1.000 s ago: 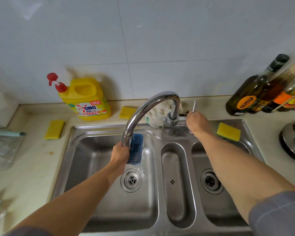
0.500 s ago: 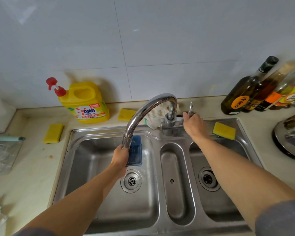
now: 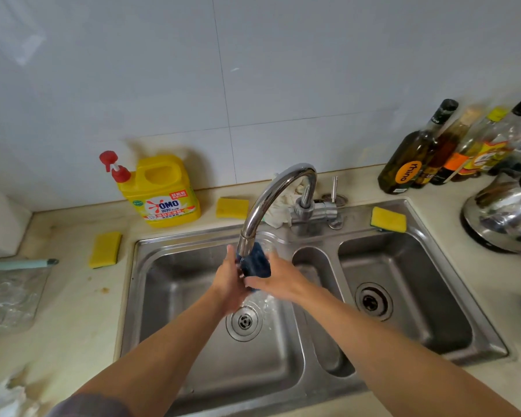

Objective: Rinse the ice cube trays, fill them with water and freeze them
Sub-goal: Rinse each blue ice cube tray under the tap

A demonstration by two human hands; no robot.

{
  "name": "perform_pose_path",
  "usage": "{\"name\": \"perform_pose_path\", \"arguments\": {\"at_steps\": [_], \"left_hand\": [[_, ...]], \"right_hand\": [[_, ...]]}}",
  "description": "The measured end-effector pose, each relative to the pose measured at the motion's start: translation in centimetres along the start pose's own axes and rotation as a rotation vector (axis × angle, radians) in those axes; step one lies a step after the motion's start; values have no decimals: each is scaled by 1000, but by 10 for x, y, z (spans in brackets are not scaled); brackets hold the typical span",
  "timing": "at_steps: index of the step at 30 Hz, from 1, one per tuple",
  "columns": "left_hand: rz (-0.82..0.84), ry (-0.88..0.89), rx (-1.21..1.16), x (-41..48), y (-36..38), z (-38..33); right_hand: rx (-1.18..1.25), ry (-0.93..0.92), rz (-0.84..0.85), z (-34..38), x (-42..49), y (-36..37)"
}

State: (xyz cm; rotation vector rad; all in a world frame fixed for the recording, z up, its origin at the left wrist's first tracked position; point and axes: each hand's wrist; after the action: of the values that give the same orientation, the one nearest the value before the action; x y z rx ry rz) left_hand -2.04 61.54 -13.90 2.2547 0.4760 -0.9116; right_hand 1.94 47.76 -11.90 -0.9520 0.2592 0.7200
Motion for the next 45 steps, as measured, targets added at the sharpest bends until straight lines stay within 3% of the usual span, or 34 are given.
{"name": "perform_pose_path", "arguments": {"at_steps": [6,17,21,28,35,38,41,45], "left_hand": [[-9,74,184,0,-15,7],[-142,35,225,16,-11,4],[-133,-33,238,15,-6,4],[-162,207,526,7,-3,-10],[-184,261,749,10,-27,-26],[-250,137,599,13,-65,-45],[-243,154,538,16,-71,-51],[-132,250,799,13,-31,-25]], "right_hand": [[175,10,30,7,-5,9],[313,87,64,18,-9,12],[260,116,-9,24,-7,14],[245,73,-71,25,-9,11],[202,108,-133,3,-21,2],[159,177,-80,-35,-30,-21],[152,247,-37,-62,-39,-29],[-92,224,33,-77,-51,-20]]}}
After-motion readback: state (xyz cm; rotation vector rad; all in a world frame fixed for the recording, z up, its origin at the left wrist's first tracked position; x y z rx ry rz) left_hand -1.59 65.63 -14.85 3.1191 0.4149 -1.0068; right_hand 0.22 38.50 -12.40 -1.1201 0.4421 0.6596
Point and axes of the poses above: each hand's wrist, its own x-axis towards the middle knuckle, its own y-axis out of the palm, z = x × y, and after that the axes turned 9 degrees about -x, right-handed
